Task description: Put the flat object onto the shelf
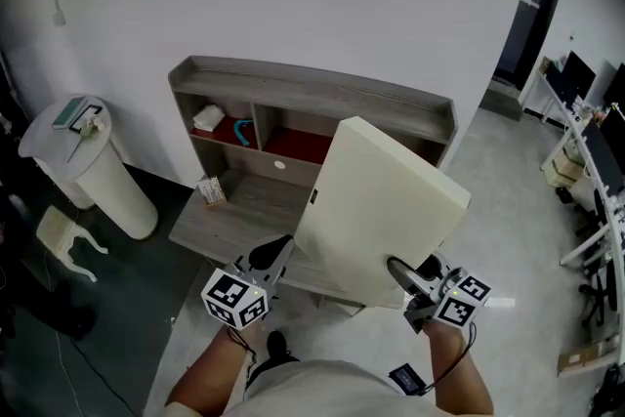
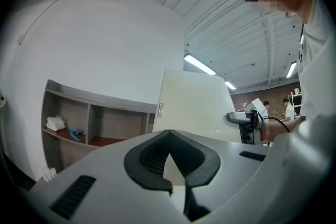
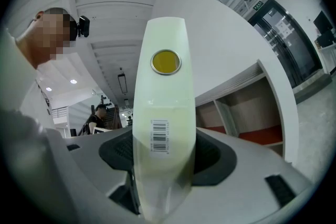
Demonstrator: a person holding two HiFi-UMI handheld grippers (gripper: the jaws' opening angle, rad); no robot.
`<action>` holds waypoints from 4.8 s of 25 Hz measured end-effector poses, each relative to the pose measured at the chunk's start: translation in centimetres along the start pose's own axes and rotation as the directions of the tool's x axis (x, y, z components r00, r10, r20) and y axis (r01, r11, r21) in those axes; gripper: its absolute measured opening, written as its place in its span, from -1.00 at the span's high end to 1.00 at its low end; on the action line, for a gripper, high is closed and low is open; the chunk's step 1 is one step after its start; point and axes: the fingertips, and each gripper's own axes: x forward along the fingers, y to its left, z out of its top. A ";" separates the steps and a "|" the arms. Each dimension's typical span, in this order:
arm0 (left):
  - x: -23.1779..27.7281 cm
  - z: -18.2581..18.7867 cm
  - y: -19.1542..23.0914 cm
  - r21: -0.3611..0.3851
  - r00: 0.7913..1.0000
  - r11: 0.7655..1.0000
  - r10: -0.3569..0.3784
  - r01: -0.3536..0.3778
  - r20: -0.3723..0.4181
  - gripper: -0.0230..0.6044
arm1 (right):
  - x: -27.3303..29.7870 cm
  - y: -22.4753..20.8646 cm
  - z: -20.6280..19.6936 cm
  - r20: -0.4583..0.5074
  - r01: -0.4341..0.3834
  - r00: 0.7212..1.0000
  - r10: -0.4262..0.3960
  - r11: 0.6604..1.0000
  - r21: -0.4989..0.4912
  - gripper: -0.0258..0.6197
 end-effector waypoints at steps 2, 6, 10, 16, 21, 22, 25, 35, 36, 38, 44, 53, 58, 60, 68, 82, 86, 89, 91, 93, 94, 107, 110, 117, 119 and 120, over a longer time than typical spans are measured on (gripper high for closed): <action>-0.1 0.6 2.6 0.011 1.000 1.000 -0.018 0.018 -0.003 0.88 | 2.7 0.1 0.3 0.005 0.008 1.000 -0.008 1.000 -0.013 0.03; -0.5 2.0 7.9 0.025 0.999 0.999 -0.042 0.042 -0.004 0.88 | 8.1 0.5 1.3 0.015 0.020 1.000 -0.019 0.999 -0.041 0.03; -0.8 3.5 11.8 0.045 0.997 0.996 -0.078 0.078 -0.006 0.88 | 12.5 0.9 3.5 0.045 0.021 0.999 -0.018 0.998 -0.057 0.04; -0.9 5.4 16.2 0.075 0.990 0.988 -0.138 0.137 0.004 0.88 | 17.3 1.4 7.1 0.077 0.027 0.997 -0.019 0.995 -0.101 0.03; -0.1 7.2 19.2 0.106 0.986 0.981 -0.166 0.165 -0.004 0.88 | 20.0 1.0 10.1 0.063 0.034 0.998 -0.024 0.987 -0.154 0.03; 0.2 7.4 19.5 0.111 0.985 0.979 -0.170 0.170 -0.007 0.88 | 20.4 0.8 10.7 0.061 0.037 0.998 -0.027 0.985 -0.169 0.03; 1.4 7.9 20.0 0.126 0.984 0.976 -0.178 0.179 -0.014 0.88 | 21.4 0.1 12.8 0.059 0.036 0.998 -0.024 0.978 -0.204 0.03; 6.9 10.6 21.8 0.179 0.992 0.976 -0.127 0.127 -0.016 0.88 | 26.0 -3.6 20.4 0.037 -0.051 0.997 0.065 0.955 -0.292 0.03; 7.4 10.7 22.1 0.183 0.993 0.976 -0.119 0.121 -0.018 0.88 | 26.7 -4.3 20.8 0.029 -0.062 0.997 0.073 0.954 -0.294 0.03; 8.6 11.0 22.8 0.187 0.994 0.977 -0.105 0.106 -0.015 0.88 | 28.0 -5.5 21.3 0.013 -0.081 0.996 0.089 0.950 -0.300 0.03; 11.6 11.0 24.3 0.189 0.999 0.981 -0.051 0.053 -0.018 0.88 | 32.4 -8.8 22.9 -0.047 -0.162 0.987 0.155 0.934 -0.319 0.03; 14.9 10.1 27.0 0.171 0.999 0.985 0.008 -0.003 -0.031 0.88 | 37.0 -13.5 23.4 -0.100 -0.226 0.974 0.205 0.924 -0.309 0.03; 16.5 9.9 27.4 0.168 0.999 0.986 0.010 -0.004 -0.035 0.88 | 38.0 -15.4 23.0 -0.114 -0.245 0.969 0.221 0.924 -0.294 0.03; 17.0 9.7 27.4 0.167 0.999 0.986 0.008 -0.002 -0.035 0.88 | 38.2 -15.8 22.9 -0.114 -0.259 0.965 0.236 0.922 -0.287 0.03; 18.5 8.5 27.3 0.147 0.999 0.989 0.003 0.004 -0.045 0.88 | 38.4 -16.7 22.7 -0.087 -0.291 0.957 0.277 0.916 -0.277 0.00; 17.4 7.1 26.2 0.115 0.997 0.992 -0.034 0.042 -0.069 0.88 | 37.6 -17.0 23.1 -0.026 -0.234 0.971 0.237 0.924 -0.304 -0.08; 16.2 7.0 26.0 0.109 0.997 0.993 -0.044 0.051 -0.066 0.88 | 36.4 -17.0 23.0 -0.008 -0.181 0.982 0.189 0.931 -0.316 -0.08; 15.0 6.9 25.7 0.093 0.997 0.994 -0.056 0.061 -0.057 0.88 | 34.7 -17.0 22.6 0.021 -0.115 0.991 0.131 0.930 -0.348 -0.08; 14.3 6.7 25.3 0.090 0.996 0.993 -0.067 0.072 -0.056 0.88 | 33.2 -16.9 22.0 0.040 -0.071 0.995 0.090 0.934 -0.350 -0.08; 13.5 6.4 25.0 0.088 0.995 0.993 -0.078 0.083 -0.059 0.88 | 32.0 -16.5 20.9 0.043 -0.036 0.998 0.055 0.934 -0.356 -0.08; 13.0 6.3 24.8 0.088 0.995 0.992 -0.083 0.088 -0.060 0.88 | 31.5 -16.2 20.3 0.042 -0.021 0.998 0.039 0.933 -0.360 -0.08; 6.8 5.5 22.2 0.057 0.984 0.983 -0.175 0.177 -0.040 0.88 | 27.2 -7.5 10.3 0.079 0.136 0.991 -0.112 0.881 -0.453 0.04; 5.1 5.0 21.6 0.053 0.981 0.980 -0.190 0.192 -0.039 0.88 | 26.3 -5.0 8.3 0.108 0.177 0.984 -0.143 0.866 -0.467 0.19; 2.3 3.0 20.7 0.049 0.976 0.975 -0.212 0.215 -0.053 0.88 | 24.3 -1.7 2.4 0.101 0.228 0.974 -0.205 0.881 -0.415 0.52; 1.9 2.1 20.1 0.041 0.972 0.973 -0.226 0.229 -0.059 0.88 | 23.3 -1.1 0.9 0.089 0.241 0.971 -0.224 0.882 -0.405 0.63; 1.8 1.7 19.7 0.034 0.971 0.972 -0.232 0.234 -0.061 0.88 | 22.8 -0.9 0.2 0.081 0.246 0.969 -0.234 0.881 -0.403 0.66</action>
